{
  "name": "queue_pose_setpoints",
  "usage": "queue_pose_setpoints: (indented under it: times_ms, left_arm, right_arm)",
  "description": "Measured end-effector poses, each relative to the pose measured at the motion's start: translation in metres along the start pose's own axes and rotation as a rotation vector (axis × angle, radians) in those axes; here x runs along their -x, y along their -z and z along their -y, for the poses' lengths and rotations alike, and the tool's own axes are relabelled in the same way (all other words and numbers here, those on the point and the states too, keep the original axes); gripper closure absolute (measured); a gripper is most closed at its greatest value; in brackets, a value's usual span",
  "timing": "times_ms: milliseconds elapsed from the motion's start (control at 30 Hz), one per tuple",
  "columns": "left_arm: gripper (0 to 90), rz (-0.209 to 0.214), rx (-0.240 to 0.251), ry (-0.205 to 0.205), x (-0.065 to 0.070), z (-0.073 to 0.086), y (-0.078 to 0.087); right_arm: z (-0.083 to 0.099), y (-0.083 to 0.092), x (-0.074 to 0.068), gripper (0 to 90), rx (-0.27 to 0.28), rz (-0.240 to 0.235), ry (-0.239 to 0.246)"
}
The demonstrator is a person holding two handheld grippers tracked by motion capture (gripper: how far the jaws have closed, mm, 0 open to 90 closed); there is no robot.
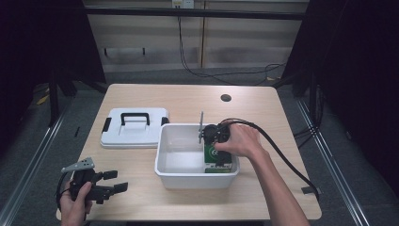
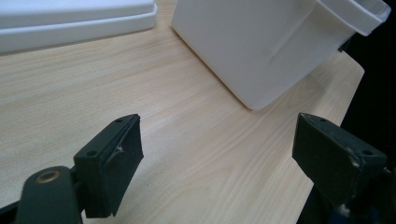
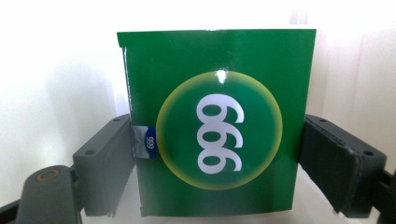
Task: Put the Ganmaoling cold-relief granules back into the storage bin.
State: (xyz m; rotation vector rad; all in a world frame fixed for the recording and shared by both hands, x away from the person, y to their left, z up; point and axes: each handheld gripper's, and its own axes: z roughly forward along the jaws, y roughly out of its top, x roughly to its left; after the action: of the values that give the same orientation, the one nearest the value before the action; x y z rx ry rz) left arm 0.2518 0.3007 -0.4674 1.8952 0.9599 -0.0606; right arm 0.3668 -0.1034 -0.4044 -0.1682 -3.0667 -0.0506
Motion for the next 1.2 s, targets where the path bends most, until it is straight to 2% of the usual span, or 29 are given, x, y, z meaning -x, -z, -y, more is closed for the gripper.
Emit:
queue_pose_setpoints:
  times_ms: [233,333,567,633,700,800,833,1000,1167,1200]
  left_arm:
    - [16.1,0.002,-0.002,-0.003,-0.001,0.0,0.0]
    - [16.1,0.002,-0.001,-0.003,0.0,0.0,0.0]
    - [16.1,0.003,0.002,-0.003,0.0,0.0,0.001]
    - [16.1,0.002,0.002,-0.005,0.0,0.0,0.001]
    - [16.1,0.0,0.001,-0.008,0.0,0.0,0.001]
    - [16.1,0.0,-0.001,-0.006,0.0,0.0,0.001]
    - [16.1,-0.001,0.001,-0.006,0.0,0.0,0.001]
    - [16.1,-0.001,0.002,-0.004,0.0,0.0,0.001]
    - [16.1,0.002,-0.001,-0.004,0.001,0.001,0.001]
    - [16.1,0.001,-0.001,-0.006,0.001,0.001,0.001]
  right_arm:
    - [0.0,-0.001,-0.001,14.3,-0.002,0.01,0.009]
    - [0.0,-0.002,0.0,14.0,-0.006,0.001,0.007]
    - [0.0,-0.001,0.0,13.6,-0.013,-0.005,-0.018]
    - [0.001,-0.001,0.0,13.1,0.003,0.006,-0.027]
    - [0.003,-0.001,-0.001,13.1,0.011,-0.002,-0.038]
    - [0.005,-0.001,-0.001,13.0,0.019,0.002,-0.031]
    - [0.007,0.002,-0.002,13.0,0.023,-0.004,-0.05]
    - [0.013,0.007,-0.003,13.1,0.047,0.004,-0.05]
    - [0.019,0.014,-0.005,12.9,0.109,-0.002,-0.023]
    - [0.02,0.015,-0.006,11.7,0.134,0.014,-0.027]
